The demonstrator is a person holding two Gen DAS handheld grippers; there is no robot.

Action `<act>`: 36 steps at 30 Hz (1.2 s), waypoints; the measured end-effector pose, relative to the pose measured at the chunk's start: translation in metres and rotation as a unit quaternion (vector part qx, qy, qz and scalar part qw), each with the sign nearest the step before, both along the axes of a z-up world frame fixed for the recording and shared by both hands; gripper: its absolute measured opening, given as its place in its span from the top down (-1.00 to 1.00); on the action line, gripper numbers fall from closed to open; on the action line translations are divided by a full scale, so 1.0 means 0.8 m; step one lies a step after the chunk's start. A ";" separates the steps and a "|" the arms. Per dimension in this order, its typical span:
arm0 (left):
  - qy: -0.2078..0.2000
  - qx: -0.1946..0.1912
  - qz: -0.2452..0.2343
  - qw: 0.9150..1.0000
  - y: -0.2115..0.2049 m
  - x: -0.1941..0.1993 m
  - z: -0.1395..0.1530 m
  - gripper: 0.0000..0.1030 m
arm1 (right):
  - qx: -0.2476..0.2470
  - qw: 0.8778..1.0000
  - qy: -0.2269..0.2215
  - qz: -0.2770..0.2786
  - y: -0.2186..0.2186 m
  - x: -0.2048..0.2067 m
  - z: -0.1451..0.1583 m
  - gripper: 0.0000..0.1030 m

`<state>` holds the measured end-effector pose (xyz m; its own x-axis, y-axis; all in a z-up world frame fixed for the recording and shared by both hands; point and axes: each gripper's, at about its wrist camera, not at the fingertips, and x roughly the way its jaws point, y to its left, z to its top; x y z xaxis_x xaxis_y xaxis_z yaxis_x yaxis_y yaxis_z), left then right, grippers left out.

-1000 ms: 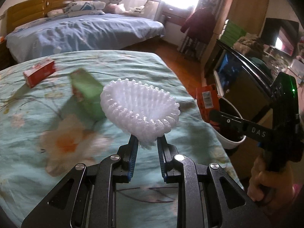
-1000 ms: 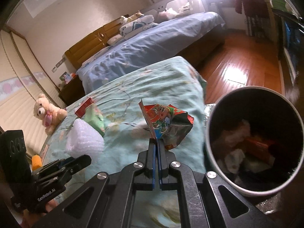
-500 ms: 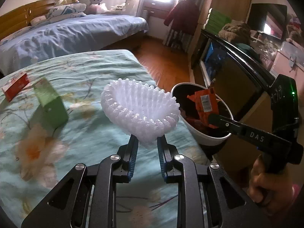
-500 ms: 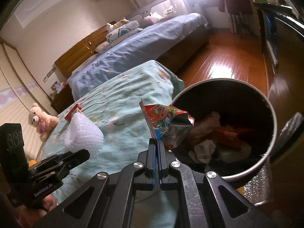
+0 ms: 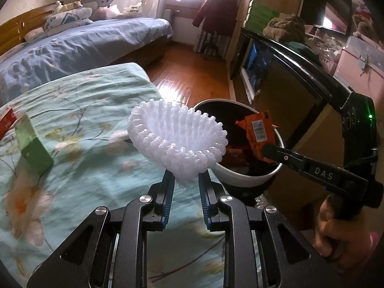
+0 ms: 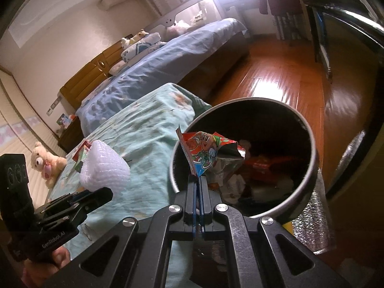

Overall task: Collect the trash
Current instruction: 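Carry the foam mesh cup and candy wrapper over the bin with both tools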

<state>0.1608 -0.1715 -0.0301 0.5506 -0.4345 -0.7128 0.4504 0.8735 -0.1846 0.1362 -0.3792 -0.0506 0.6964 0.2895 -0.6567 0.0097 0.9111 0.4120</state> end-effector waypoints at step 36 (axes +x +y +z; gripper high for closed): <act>0.002 0.023 -0.036 0.999 -0.078 0.018 -0.005 0.62 | 0.002 0.999 0.010 -0.030 -0.044 0.009 -0.005 0.97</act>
<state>0.1749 -0.2338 -0.0343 0.5155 -0.4398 -0.7354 0.5115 0.8465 -0.1477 0.1432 -0.4143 -0.0546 0.6996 0.2500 -0.6694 0.0729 0.9069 0.4149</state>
